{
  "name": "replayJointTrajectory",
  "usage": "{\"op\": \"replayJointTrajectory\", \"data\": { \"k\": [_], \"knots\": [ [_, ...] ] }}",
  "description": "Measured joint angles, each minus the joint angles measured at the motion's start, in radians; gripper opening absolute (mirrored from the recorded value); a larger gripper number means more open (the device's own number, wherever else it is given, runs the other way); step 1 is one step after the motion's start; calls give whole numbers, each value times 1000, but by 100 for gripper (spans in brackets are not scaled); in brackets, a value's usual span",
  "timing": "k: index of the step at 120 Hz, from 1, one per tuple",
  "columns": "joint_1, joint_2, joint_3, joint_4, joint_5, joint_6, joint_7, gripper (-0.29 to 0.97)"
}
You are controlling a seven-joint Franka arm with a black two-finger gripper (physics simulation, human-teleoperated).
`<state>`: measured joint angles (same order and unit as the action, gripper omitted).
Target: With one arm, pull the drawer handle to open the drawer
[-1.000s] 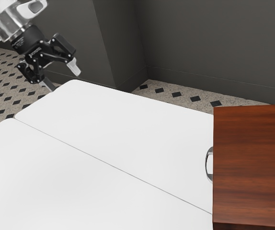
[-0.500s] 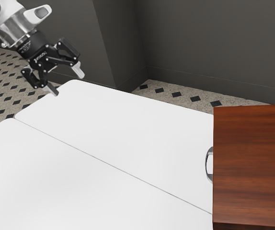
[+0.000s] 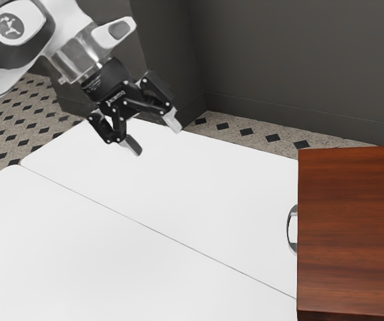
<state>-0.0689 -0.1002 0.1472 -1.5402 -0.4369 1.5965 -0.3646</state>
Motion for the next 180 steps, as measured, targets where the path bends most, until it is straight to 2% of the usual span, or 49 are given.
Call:
{"op": "replayJointTrajectory", "data": {
  "k": [6, 12, 34, 48, 87, 114, 150, 180],
  "knots": [
    [-98, -7, -14, -8, 0, 1, -3, 65],
    [-129, -10, -24, -26, 0, 8, -6, 63],
    [-96, 22, -35, -62, 6, 49, -37, 61],
    [-94, 21, -69, -85, 35, 82, -73, 63],
    [-98, 9, -113, -198, 44, 341, -159, 60],
    [-111, 11, -163, -248, 36, 455, -199, 55],
    [-97, 12, -173, -311, 34, 546, -228, 33],
    [-113, 27, -224, -325, 32, 569, -216, 26]
  ]
}}
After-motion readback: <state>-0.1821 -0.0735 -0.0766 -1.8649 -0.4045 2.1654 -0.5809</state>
